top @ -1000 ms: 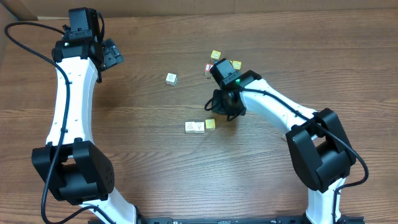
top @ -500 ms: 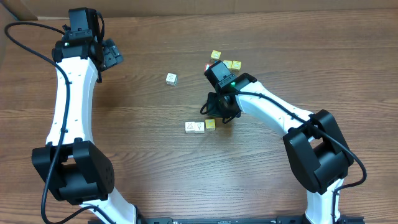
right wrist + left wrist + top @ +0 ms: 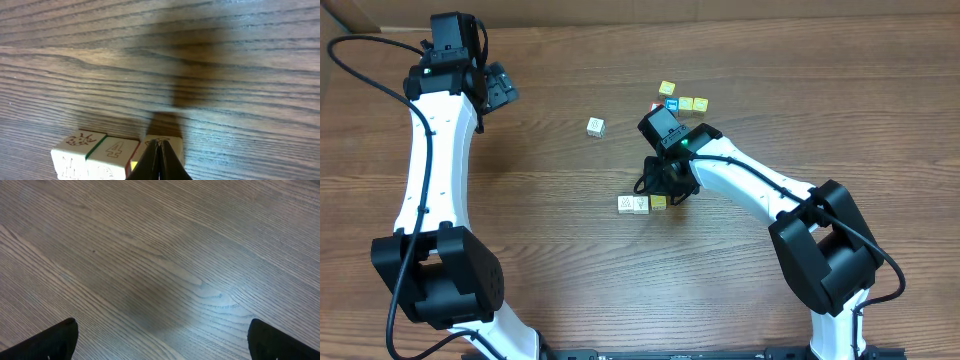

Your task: Flip 5 blocks

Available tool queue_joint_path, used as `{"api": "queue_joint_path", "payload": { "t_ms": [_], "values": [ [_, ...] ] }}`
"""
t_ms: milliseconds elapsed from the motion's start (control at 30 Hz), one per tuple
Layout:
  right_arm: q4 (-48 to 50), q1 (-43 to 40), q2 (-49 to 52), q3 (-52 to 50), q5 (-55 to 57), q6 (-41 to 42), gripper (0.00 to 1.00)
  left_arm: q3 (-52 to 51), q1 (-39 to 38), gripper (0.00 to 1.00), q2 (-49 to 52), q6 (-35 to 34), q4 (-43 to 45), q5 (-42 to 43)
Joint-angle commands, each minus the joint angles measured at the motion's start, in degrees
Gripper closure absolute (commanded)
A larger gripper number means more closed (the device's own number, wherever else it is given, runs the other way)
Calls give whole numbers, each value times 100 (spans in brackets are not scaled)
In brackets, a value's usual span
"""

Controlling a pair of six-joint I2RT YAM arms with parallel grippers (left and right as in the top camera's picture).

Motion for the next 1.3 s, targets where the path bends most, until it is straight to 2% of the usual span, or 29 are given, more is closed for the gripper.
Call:
{"api": "queue_joint_path", "payload": {
  "t_ms": [0,1267],
  "values": [
    [-50,-9,-210,-26,2,-42,96,101,20,0,-85,-127,7,-79],
    [-76,-42,-212,24,-514,-302,96,101,20,0,-85,-127,4,-79]
  ]
}}
